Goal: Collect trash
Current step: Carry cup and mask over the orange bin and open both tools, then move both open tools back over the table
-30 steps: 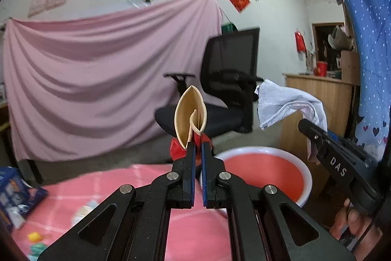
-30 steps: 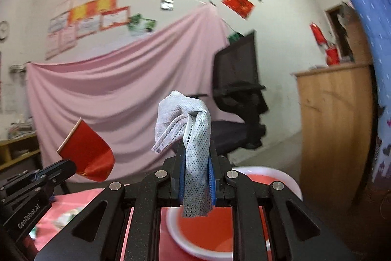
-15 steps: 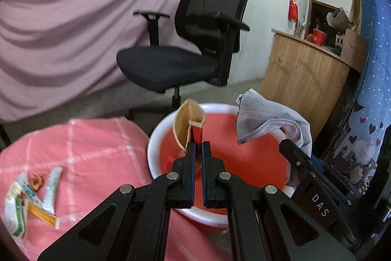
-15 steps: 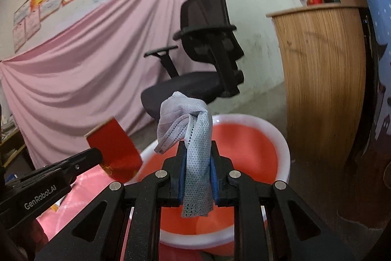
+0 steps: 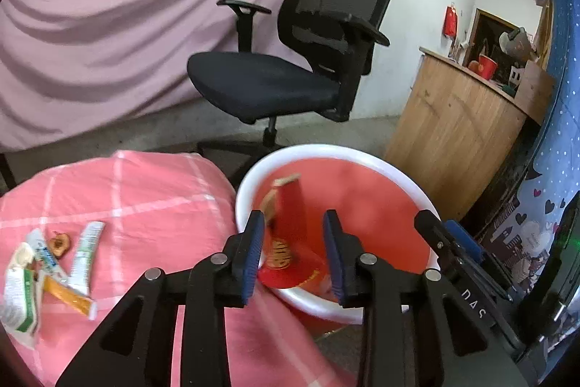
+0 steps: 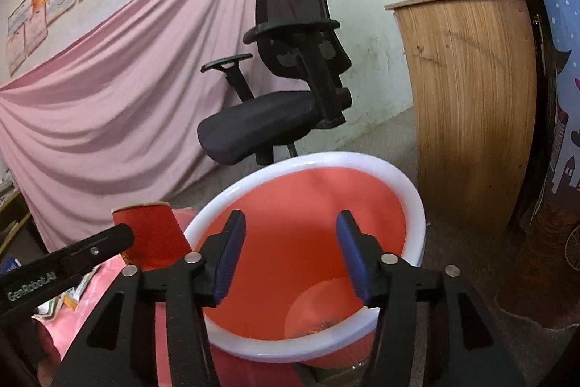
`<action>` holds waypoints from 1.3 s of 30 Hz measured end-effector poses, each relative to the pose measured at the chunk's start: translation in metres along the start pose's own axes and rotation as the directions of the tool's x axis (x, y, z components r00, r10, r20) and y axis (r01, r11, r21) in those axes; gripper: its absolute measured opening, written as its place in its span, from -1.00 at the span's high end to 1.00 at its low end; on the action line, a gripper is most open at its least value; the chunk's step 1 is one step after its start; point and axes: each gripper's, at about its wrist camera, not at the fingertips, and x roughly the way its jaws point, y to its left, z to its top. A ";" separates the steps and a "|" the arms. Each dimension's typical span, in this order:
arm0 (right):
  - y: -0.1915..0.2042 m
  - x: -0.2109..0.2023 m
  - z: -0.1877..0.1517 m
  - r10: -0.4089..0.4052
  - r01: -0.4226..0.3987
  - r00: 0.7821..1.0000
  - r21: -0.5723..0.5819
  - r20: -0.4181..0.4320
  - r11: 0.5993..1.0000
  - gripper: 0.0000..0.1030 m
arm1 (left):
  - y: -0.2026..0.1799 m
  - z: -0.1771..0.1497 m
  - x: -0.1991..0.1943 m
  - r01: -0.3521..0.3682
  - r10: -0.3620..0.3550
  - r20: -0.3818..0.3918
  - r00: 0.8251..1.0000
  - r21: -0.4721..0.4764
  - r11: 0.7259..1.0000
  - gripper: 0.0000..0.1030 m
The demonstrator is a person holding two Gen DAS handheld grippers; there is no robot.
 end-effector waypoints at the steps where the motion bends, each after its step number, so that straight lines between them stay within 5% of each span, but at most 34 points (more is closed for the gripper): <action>1: 0.002 -0.001 0.000 0.001 -0.001 1.000 -0.002 0.005 1.000 -0.09 | 0.002 0.000 -0.003 -0.005 0.005 0.002 1.000 0.002 1.000 0.44; 4: 0.005 -0.005 0.001 0.000 0.000 1.000 -0.008 0.031 1.000 -0.44 | 0.005 -0.003 -0.010 -0.017 0.017 0.009 1.000 -0.001 1.000 0.42; 9: 0.012 -0.018 0.002 0.015 -0.012 0.997 -0.031 0.082 0.999 -0.51 | 0.013 -0.007 -0.034 -0.046 0.047 0.057 0.997 -0.020 0.999 0.24; 15: 0.022 -0.043 0.004 0.074 -0.063 0.978 -0.061 0.196 0.996 -0.90 | 0.022 -0.020 -0.074 -0.137 0.137 0.161 0.977 -0.010 0.991 -0.16; 17: 0.026 -0.052 0.003 0.111 -0.095 0.967 -0.080 0.228 0.992 -0.99 | 0.027 -0.027 -0.087 -0.176 0.176 0.187 0.966 -0.016 0.984 -0.59; 20: 0.036 -0.065 0.002 0.173 -0.146 0.947 -0.116 0.271 0.982 -1.00 | 0.037 -0.040 -0.108 -0.241 0.246 0.246 0.938 -0.050 0.969 -0.91; 31: 0.077 -0.113 -0.002 0.293 -0.222 0.887 -0.225 0.358 0.949 -1.00 | 0.078 -0.084 -0.188 -0.345 0.394 0.325 0.860 -0.201 0.917 -0.92; 39: 0.115 -0.138 -0.008 0.363 -0.251 0.873 -0.339 0.326 0.907 -1.00 | 0.096 -0.114 -0.234 -0.411 0.467 0.347 0.813 -0.226 0.883 -0.92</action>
